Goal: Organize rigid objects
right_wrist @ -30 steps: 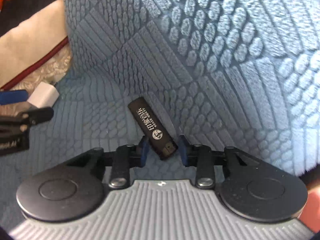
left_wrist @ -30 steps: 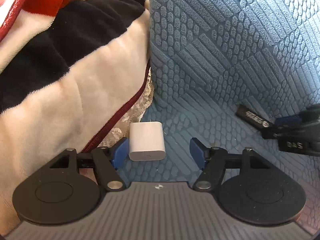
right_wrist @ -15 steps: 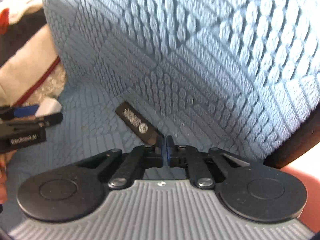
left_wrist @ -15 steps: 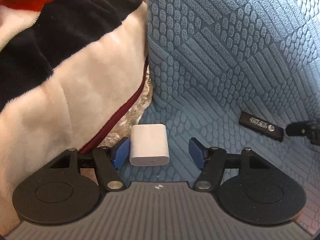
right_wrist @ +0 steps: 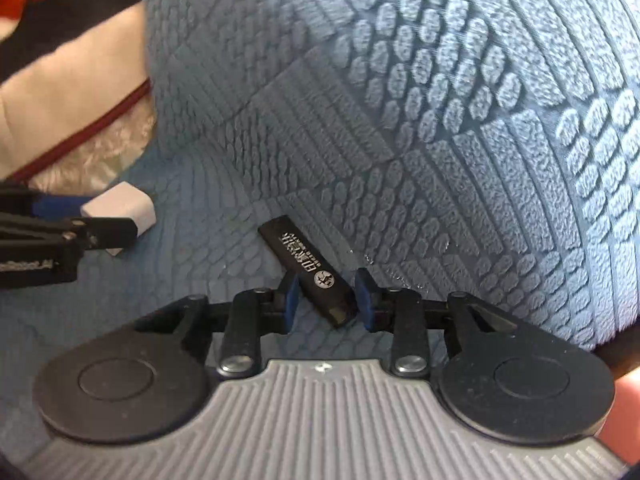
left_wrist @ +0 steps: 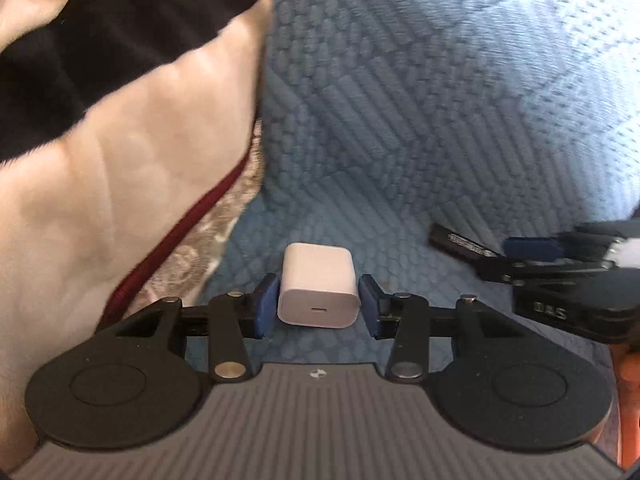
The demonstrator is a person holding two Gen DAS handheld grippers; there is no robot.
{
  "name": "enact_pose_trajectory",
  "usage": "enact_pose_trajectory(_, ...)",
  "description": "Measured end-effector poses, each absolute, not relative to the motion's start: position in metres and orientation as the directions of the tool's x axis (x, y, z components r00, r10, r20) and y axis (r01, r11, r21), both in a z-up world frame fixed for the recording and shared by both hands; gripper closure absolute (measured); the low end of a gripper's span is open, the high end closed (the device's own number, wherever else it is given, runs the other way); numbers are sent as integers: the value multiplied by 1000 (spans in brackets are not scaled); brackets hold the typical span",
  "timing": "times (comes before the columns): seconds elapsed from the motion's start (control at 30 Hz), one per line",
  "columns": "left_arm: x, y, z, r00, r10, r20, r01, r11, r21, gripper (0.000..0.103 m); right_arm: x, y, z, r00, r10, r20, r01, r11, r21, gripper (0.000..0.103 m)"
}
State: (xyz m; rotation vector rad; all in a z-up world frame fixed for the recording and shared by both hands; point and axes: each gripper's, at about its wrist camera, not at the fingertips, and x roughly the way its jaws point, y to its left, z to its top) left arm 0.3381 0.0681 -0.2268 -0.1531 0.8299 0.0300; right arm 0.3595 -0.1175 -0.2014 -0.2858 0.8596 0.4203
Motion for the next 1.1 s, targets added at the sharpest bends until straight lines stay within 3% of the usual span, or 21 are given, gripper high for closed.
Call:
enact_pose_trajectory(0.07,336,66,-227,672,-60,-738,-72,987,-146,54,359,-113,-202,571,229,-789,-459,885,-75,72)
enact_pose_trajectory(0.13,333,65,-226,665,-87,-742,-66,983,-174,54,357,-112,-197,567,229,-791,-458,886,-71,98)
enact_pose_trajectory(0.17,331,64,-226,662,-102,-743,-61,980,-189,54,354,-115,-195,561,229,-795,-453,889,-64,100)
enact_pose_trajectory(0.37,306,59,-223,638,-177,-750,-30,967,-254,54,339,-129,-193,546,221,-808,-412,911,-29,99)
enact_pose_trajectory(0.57,289,48,-225,599,-219,-770,11,964,-266,54,341,-139,-190,583,293,-758,-422,906,26,92)
enact_pose_trajectory(0.7,284,43,-225,590,-234,-772,33,963,-267,54,343,-138,-187,592,302,-747,-453,891,1,65)
enact_pose_trajectory(0.83,281,48,-222,584,-262,-768,38,954,-296,54,348,-117,-202,590,275,-759,-504,860,-80,60)
enact_pose_trajectory(0.93,279,54,-218,590,-267,-762,23,949,-315,54,346,-100,-208,610,247,-753,-556,811,-184,63)
enact_pose_trajectory(1.07,280,56,-218,584,-283,-761,13,940,-340,54,358,-98,-207,585,235,-776,-531,834,-148,68)
enact_pose_trajectory(1.1,280,56,-218,583,-285,-761,15,940,-341,54,359,-98,-206,587,232,-776,-530,834,-152,77)
